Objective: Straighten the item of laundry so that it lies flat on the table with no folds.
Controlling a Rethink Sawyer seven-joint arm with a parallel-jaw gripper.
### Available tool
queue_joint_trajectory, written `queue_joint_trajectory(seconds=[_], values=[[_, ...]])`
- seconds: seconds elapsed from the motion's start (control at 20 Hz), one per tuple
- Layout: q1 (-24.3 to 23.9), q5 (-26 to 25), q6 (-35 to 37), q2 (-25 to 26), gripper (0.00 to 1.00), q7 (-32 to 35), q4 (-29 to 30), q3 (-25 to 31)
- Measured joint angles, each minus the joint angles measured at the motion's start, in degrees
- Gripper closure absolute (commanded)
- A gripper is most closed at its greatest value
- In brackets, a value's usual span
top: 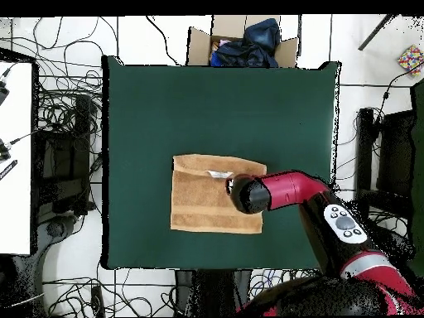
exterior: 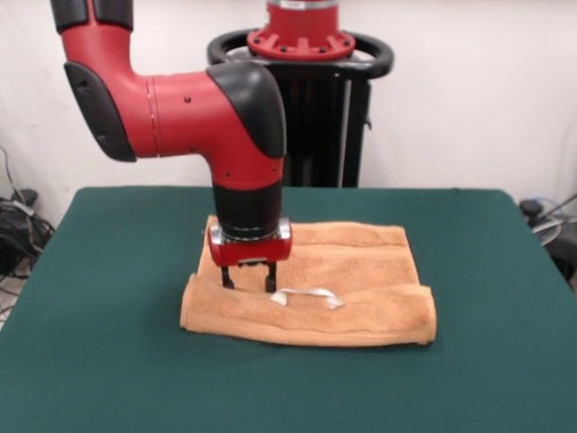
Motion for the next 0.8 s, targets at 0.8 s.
queue_joint_trajectory(seconds=[0.8], values=[[-0.04, -0.04, -3.41, 2.91, 0.0, 0.0, -6.62, 5.17]])
